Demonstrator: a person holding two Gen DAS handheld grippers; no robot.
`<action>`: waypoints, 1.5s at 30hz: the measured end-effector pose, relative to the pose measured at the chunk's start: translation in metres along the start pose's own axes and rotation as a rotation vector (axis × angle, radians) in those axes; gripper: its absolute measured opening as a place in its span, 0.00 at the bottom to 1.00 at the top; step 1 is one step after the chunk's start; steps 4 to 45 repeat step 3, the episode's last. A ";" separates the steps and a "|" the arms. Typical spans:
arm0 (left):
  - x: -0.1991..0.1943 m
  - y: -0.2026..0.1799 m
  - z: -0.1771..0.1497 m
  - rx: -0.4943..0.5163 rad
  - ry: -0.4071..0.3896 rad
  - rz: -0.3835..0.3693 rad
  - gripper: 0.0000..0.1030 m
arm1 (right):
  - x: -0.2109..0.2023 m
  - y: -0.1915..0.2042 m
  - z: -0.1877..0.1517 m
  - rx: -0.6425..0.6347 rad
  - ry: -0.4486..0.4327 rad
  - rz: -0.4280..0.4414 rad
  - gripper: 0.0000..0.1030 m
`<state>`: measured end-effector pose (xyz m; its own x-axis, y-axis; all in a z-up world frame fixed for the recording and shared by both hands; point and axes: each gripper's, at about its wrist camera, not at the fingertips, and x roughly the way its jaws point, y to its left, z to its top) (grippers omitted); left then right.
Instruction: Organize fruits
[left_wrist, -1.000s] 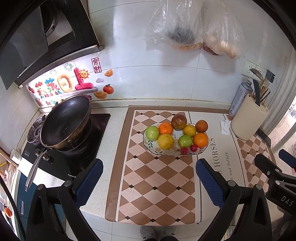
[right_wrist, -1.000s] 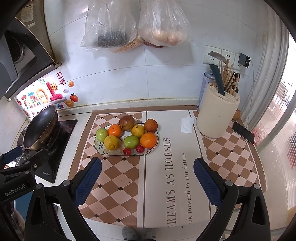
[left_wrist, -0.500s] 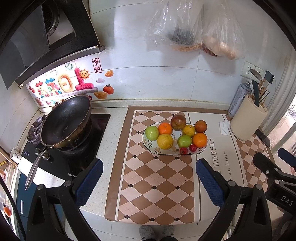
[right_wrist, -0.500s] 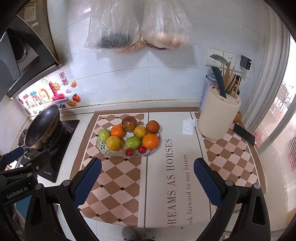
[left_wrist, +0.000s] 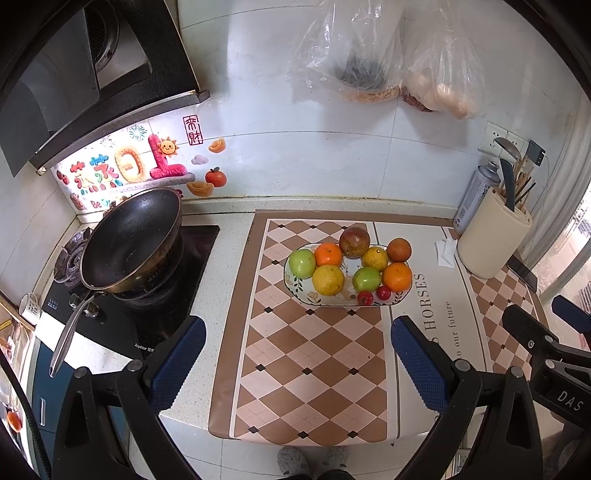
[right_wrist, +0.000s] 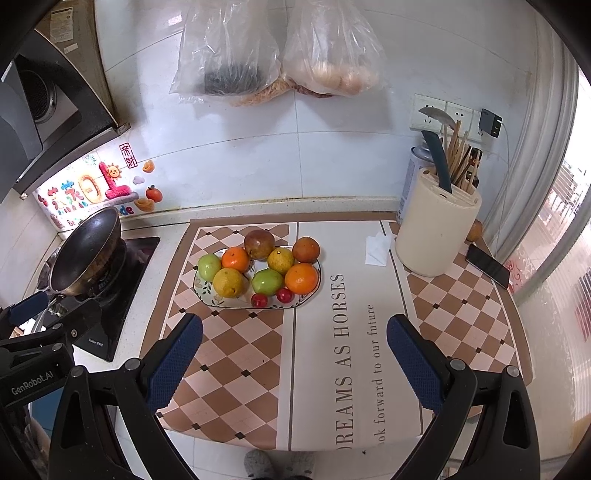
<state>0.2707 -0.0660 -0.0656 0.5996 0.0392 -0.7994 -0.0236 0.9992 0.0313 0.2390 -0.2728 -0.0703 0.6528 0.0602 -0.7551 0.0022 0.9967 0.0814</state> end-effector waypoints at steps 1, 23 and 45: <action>-0.002 0.000 -0.001 0.000 -0.005 -0.001 1.00 | 0.000 0.000 -0.001 -0.001 -0.001 -0.001 0.99; -0.005 -0.001 -0.001 0.000 -0.011 -0.001 1.00 | -0.001 0.000 -0.001 0.002 -0.001 0.001 0.99; -0.005 -0.001 -0.001 0.000 -0.011 -0.001 1.00 | -0.001 0.000 -0.001 0.002 -0.001 0.001 0.99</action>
